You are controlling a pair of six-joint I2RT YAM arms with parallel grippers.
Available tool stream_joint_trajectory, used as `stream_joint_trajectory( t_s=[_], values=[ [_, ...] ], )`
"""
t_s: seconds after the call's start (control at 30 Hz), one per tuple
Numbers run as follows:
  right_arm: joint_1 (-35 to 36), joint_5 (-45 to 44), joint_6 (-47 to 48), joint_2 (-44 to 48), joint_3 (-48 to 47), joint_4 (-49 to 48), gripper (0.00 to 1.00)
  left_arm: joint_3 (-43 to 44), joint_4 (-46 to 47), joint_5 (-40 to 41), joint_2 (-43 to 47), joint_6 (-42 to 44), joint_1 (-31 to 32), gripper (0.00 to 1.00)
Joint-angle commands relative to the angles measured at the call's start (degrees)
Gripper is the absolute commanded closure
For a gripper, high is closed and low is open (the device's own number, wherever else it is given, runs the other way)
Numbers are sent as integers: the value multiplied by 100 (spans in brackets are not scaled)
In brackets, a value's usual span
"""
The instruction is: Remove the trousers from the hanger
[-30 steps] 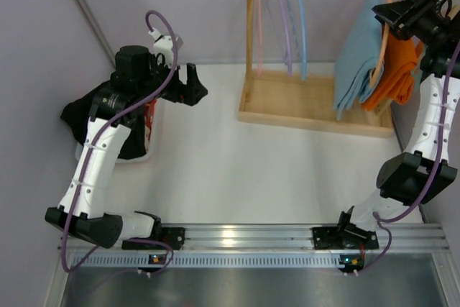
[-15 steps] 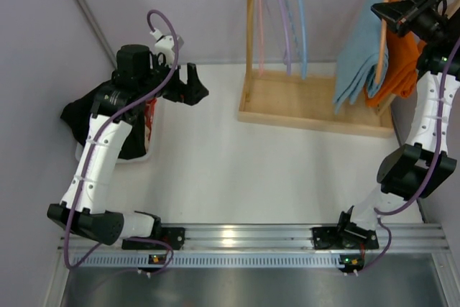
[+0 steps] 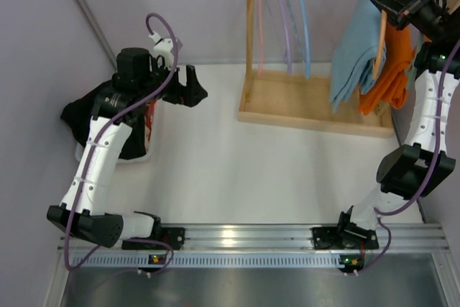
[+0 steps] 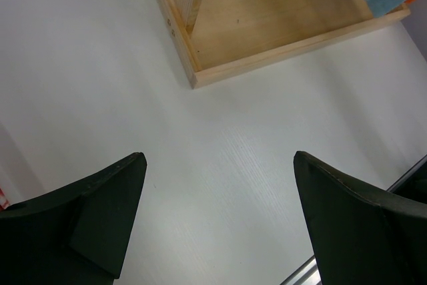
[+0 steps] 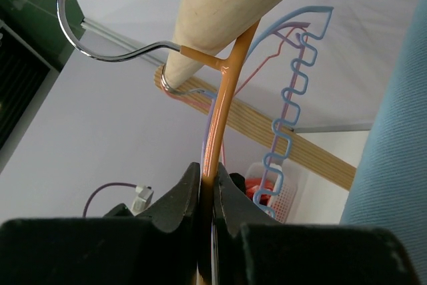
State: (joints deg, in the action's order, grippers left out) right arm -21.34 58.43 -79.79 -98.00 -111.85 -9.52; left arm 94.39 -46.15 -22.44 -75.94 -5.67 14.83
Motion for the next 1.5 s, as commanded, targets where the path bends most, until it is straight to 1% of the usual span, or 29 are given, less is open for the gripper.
stream_joint_trajectory(
  t_s=[0.0, 0.17, 0.23, 0.3, 0.43, 0.6, 0.63, 0.73, 0.77, 0.83, 0.87, 0.93, 0.97, 1.0, 1.03, 1.1, 1.13, 1.17, 1.2, 1.23, 1.27, 1.3, 1.33, 1.37, 1.43, 1.47],
  values=[
    [341, -148, -72, 878, -312, -1509, 100, -253, 571, 20, 404, -65, -33, 2],
    [491, -104, -195, 1352, 339, -1711, 100, -798, 1571, 187, 1028, -224, -33, 2],
    [508, -69, -221, 1458, 523, -1703, 100, -1053, 1802, 213, 1160, -241, -33, 2],
    [508, -34, -213, 1651, 647, -1694, 100, -1273, 2083, 38, 1345, -224, -33, 2],
    [508, 10, -195, 2047, 1208, -1641, 100, -1572, 2452, -330, 1573, -119, -33, 2],
    [508, -69, -195, 2750, 1885, -1457, 100, -1765, 2637, -647, 1723, 224, -7, 2],
    [500, -121, -186, 2864, 2087, -1395, 100, -1792, 2681, -691, 1749, 398, 2, 2],
    [508, -270, -99, 3303, 2447, -1132, 100, -1950, 2717, -709, 1889, 803, 204, 2],
    [508, -306, -55, 3522, 2527, -1035, 100, -2012, 2725, -701, 1925, 1109, 335, 2],
    [500, -472, 16, 3743, 2755, -764, 100, -2222, 2795, -657, 2030, 1401, 485, 2],
    [508, -517, 16, 3927, 2844, -710, 100, -2301, 2865, -648, 2118, 1654, 651, 2],
    [508, -692, 16, 4112, 3063, -482, 100, -2477, 2997, -534, 2189, 1876, 863, 2],
    [500, -745, 16, 4278, 3116, -385, 100, -2530, 3146, -447, 2215, 2051, 1125, 2],
    [508, -798, 120, 4350, 3143, -219, 100, -2618, 3260, -228, 2207, 2105, 1275, 3],
    [508, -964, 182, 4429, 3178, 296, 100, -2662, 3357, -165, 2189, 2114, 1433, 3],
    [508, -1123, 253, 4666, 3222, 643, 100, -2732, 3603, -16, 2110, 2228, 1864, 3],
    [508, -1237, 279, 4719, 3222, 897, 100, -2768, 3735, 246, 2084, 2254, 2040, 3],
    [508, -1273, 297, 4806, 3196, 934, 100, -2803, 3858, 379, 2049, 2263, 2407, 3],
    [508, -1325, 306, 4825, 3170, 1187, 100, -2873, 4138, 502, 1961, 2255, 2602, 3],
    [508, -1430, 289, 4868, 3152, 1398, 100, -2891, 4271, 869, 1908, 2211, 2804, 3],
    [508, -1501, 288, 4947, 3143, 1505, 100, -2891, 4377, 1081, 1829, 2176, 3250, 3],
    [508, -1589, 288, 4983, 3126, 1645, 100, -2874, 4517, 1353, 1672, 2132, 3480, 3],
    [508, -1798, 306, 5027, 3108, 1994, 100, -2856, 4858, 1582, 1575, 2036, 3735, 3],
    [508, -1905, 306, 5097, 3099, 2137, 100, -2847, 5035, 2054, 1495, 2061, 4242, 3],
    [508, -2124, 324, 5159, 3073, 2505, 100, -2847, 5352, 2558, 1268, 2157, 4798, 3],
    [508, -2178, 324, 5194, 3064, 2603, 100, -2821, 5606, 2925, 1188, 2106, 5245, 3]
  ],
)
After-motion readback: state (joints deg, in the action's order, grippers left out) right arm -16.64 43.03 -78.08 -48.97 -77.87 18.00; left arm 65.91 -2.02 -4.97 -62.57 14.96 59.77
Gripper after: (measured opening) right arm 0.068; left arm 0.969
